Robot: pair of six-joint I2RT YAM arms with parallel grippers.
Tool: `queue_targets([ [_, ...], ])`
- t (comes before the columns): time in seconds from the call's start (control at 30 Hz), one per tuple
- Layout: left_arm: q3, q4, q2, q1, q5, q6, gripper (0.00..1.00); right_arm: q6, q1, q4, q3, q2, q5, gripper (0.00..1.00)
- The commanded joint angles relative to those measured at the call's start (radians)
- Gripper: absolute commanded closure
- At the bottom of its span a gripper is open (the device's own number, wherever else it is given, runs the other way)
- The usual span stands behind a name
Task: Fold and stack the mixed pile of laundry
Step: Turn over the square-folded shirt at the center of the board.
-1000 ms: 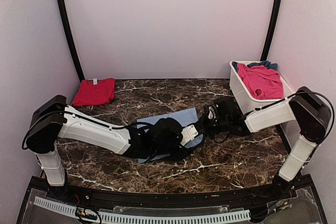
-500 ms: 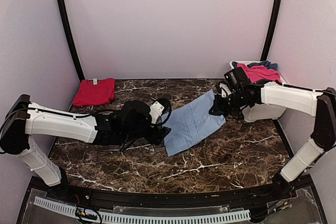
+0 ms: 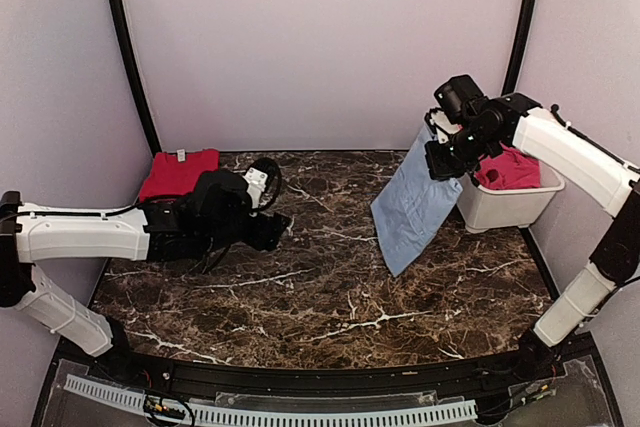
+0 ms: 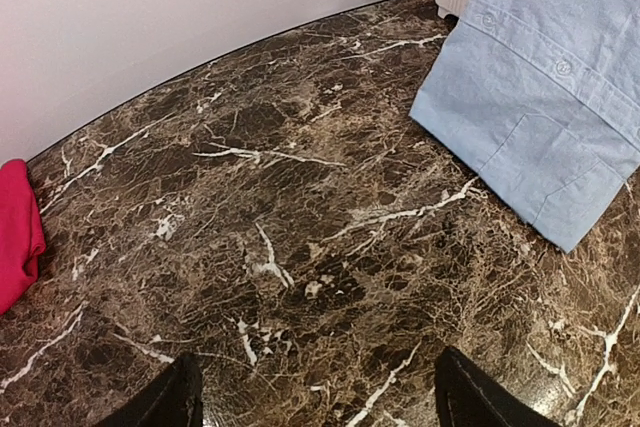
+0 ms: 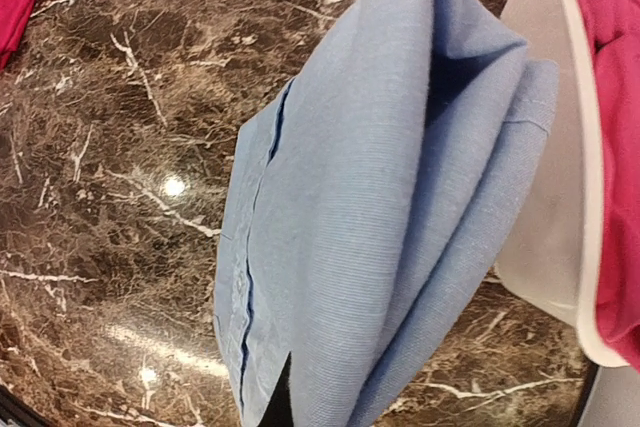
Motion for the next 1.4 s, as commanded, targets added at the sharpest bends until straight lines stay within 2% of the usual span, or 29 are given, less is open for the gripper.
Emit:
queue_targets([
  [0.0,-0.018,-0.052,-0.053,0.007,-0.023,-0.042,0.21,-0.083,0.013,-0.140,0.170,0.055,0.206,1.00],
  [0.2,-0.014,-0.093,-0.066,0.021,-0.034,-0.057,0.21,-0.103,0.028,-0.290,0.359,0.141,0.372,1.00],
  [0.47,-0.011,-0.105,-0.091,0.027,-0.033,-0.051,0.21,-0.066,0.200,-0.366,0.412,0.386,0.577,1.00],
  [0.63,0.003,-0.162,-0.115,0.042,-0.072,-0.099,0.21,-0.019,0.323,-0.382,0.561,0.552,0.554,1.00],
  [0.8,-0.013,-0.268,-0.193,0.122,-0.114,-0.221,0.20,0.012,0.412,-0.375,0.715,0.703,0.505,1.00],
  [1.0,-0.044,-0.354,-0.286,0.274,-0.026,-0.332,0.20,0.061,0.490,-0.369,0.822,0.892,0.494,1.00],
  [1.27,-0.063,-0.407,-0.324,0.424,0.070,-0.432,0.20,0.079,0.568,-0.290,0.920,0.993,0.358,1.00],
  [1.33,-0.073,-0.403,-0.330,0.463,0.115,-0.450,0.20,0.071,0.588,-0.256,0.917,0.987,0.306,0.91],
  [1.37,-0.079,-0.398,-0.330,0.486,0.143,-0.456,0.20,0.066,0.597,-0.235,0.912,0.978,0.281,0.80],
])
